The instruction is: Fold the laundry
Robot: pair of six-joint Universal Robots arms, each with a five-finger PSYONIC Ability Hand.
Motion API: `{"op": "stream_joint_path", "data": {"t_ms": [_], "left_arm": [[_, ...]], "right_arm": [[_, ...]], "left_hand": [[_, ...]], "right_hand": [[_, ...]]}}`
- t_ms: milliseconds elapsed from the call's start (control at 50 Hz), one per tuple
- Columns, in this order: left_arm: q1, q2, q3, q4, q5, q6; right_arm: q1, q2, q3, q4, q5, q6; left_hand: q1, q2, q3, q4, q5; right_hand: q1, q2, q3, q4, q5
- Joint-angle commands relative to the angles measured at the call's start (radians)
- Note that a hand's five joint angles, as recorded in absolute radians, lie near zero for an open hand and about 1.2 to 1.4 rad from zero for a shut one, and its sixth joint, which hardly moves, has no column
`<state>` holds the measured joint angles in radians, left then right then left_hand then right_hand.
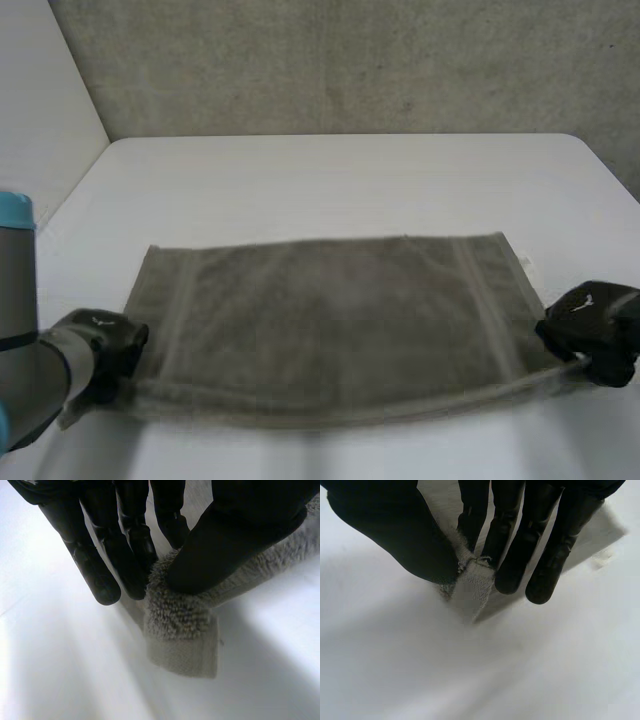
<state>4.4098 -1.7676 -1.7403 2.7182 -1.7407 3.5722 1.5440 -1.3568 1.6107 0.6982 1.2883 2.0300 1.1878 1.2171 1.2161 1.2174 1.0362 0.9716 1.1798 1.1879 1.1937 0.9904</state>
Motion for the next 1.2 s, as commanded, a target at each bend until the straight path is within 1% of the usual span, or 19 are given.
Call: {"op": "stream_joint_path", "data": {"t_ms": [20, 40, 80, 180, 300, 360, 560, 580, 600, 620, 640, 660, 680, 700, 840, 940, 980, 1060, 1200], "left_arm": [[0.008, -0.06, 0.093, 0.145, 0.001, -0.003], [0.008, -0.061, 0.093, 0.146, 0.001, -0.003], [0.004, -0.148, 0.151, 0.23, -0.005, -0.006], [0.0, -0.26, 0.257, 0.333, -0.01, -0.006], [-0.004, -0.416, 0.407, 0.377, -0.011, -0.009], [-0.007, -0.481, 0.485, 0.4, -0.013, -0.026], [-0.009, -0.584, 0.597, 0.459, 0.0, -0.052], [-0.009, -0.584, 0.596, 0.477, 0.001, -0.05], [-0.009, -0.584, 0.596, 0.477, 0.001, -0.05], [-0.012, -0.582, 0.594, 0.498, 0.004, -0.047], [-0.013, -0.578, 0.59, 0.52, 0.009, -0.047], [-0.013, -0.578, 0.59, 0.52, 0.009, -0.047], [-0.016, -0.57, 0.587, 0.54, 0.016, -0.05], [-0.023, -0.556, 0.582, 0.554, 0.024, -0.055], [-0.023, -0.447, 0.507, 0.569, 0.03, -0.089], [-0.023, -0.332, 0.415, 0.569, 0.03, -0.119], [-0.023, -0.258, 0.343, 0.574, 0.032, -0.138], [-0.026, -0.196, 0.265, 0.577, 0.033, -0.155], [-0.056, -0.107, 0.102, 0.616, 0.033, -0.187]], "right_arm": [[0.002, 0.065, -0.075, -0.236, -0.006, 0.206], [0.014, 0.106, -0.096, -0.287, 0.0, 0.255], [0.039, 0.14, -0.119, -0.331, 0.009, 0.297], [0.125, 0.22, -0.166, -0.484, 0.048, 0.345], [0.174, 0.321, -0.212, -0.736, 0.123, 0.378], [0.2, 0.382, -0.258, -0.808, 0.157, 0.401], [0.238, 0.508, -0.359, -0.83, 0.22, 0.412], [0.245, 0.515, -0.361, -0.83, 0.224, 0.418], [0.245, 0.515, -0.361, -0.83, 0.224, 0.418], [0.249, 0.516, -0.361, -0.832, 0.235, 0.43], [0.251, 0.515, -0.362, -0.83, 0.261, 0.443], [0.251, 0.512, -0.362, -0.827, 0.282, 0.456], [0.251, 0.512, -0.362, -0.827, 0.283, 0.457], [0.251, 0.501, -0.361, -0.823, 0.304, 0.47], [0.24, 0.375, -0.308, -0.81, 0.304, 0.521], [0.239, 0.257, -0.244, -0.81, 0.261, 0.553], [0.239, 0.193, -0.198, -0.803, 0.22, 0.558], [0.229, 0.156, -0.14, -0.769, 0.18, 0.555], [0.134, 0.077, 0.056, -0.688, 0.103, 0.556]], "left_hand": [[0.209, 0.179, 0.18, 0.179, 0.186], [0.209, 0.179, 0.18, 0.179, 0.186], [0.209, 0.179, 0.18, 0.179, 0.186], [0.209, 0.179, 0.18, 0.179, 0.186], [0.209, 0.179, 0.18, 0.179, 0.186], [0.209, 0.179, 0.18, 0.179, 0.186], [0.174, 0.145, 0.146, 0.144, 0.151], [-0.358, -0.388, -0.387, -0.388, -0.381], [-0.364, -0.393, -0.392, -0.393, -0.387], [-0.965, -0.995, -0.994, -0.995, -0.988], [-0.986, -1.015, -1.014, -1.015, -1.009], [-0.986, -1.015, -1.014, -1.016, -1.009], [-1.012, -1.041, -1.041, -1.042, -1.035], [-1.012, -1.042, -1.041, -1.042, -1.035], [-1.012, -1.042, -1.041, -1.042, -1.035], [-1.012, -1.042, -1.041, -1.042, -1.035], [-1.012, -1.042, -1.041, -1.042, -1.035], [-1.012, -1.042, -1.041, -1.042, -1.035], [-1.013, -1.043, -1.042, -1.043, -1.036]], "right_hand": [[0.425, 0.217, 0.208, 0.203, 0.231], [0.425, 0.217, 0.208, 0.203, 0.231], [0.425, 0.217, 0.208, 0.203, 0.231], [0.425, 0.217, 0.208, 0.203, 0.231], [0.425, 0.217, 0.208, 0.203, 0.231], [0.425, 0.217, 0.208, 0.203, 0.231], [0.425, 0.217, 0.208, 0.203, 0.231], [0.425, 0.217, 0.208, 0.203, 0.231], [0.425, 0.217, 0.208, 0.203, 0.231], [-0.028, -0.236, -0.244, -0.25, -0.221], [-0.372, -0.58, -0.589, -0.594, -0.566], [-0.538, -0.747, -0.755, -0.761, -0.732], [-0.54, -0.748, -0.756, -0.762, -0.734], [-0.797, -1.005, -1.013, -1.019, -0.99], [-0.797, -1.005, -1.013, -1.019, -0.99], [-0.797, -1.005, -1.013, -1.019, -0.99], [-0.797, -1.005, -1.013, -1.019, -0.99], [-0.797, -1.005, -1.013, -1.019, -0.99], [-0.773, -0.981, -0.989, -0.995, -0.966]]}}
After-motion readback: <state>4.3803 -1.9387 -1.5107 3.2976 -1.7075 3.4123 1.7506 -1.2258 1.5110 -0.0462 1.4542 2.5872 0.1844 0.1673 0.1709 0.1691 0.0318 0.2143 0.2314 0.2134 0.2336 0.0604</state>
